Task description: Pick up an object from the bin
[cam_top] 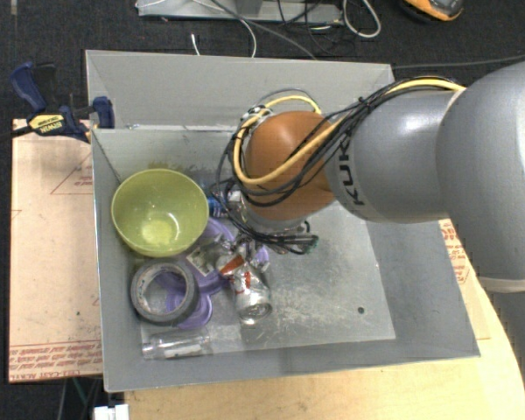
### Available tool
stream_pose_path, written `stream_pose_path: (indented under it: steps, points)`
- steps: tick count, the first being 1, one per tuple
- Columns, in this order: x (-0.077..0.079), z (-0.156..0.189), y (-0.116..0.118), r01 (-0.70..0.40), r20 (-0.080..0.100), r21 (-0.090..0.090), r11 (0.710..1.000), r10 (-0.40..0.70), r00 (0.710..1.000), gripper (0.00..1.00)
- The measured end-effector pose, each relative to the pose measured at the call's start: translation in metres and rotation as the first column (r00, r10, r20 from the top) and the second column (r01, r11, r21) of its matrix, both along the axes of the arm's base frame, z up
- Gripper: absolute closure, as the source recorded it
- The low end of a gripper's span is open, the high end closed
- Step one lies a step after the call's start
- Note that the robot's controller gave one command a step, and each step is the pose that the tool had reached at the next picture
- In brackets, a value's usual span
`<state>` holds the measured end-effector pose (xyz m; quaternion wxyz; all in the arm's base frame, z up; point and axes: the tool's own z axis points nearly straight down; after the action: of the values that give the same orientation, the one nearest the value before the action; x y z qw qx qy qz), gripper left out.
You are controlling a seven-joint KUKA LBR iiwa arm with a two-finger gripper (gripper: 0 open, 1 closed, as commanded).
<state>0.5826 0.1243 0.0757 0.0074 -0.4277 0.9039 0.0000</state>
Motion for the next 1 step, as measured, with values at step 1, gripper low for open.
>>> stream_pose_path:
  steps: [1]
  points:
    - [-0.0002,0.0056,0.0004,0.002,0.001,0.001,1.0,-0.002,1.0,1.0]
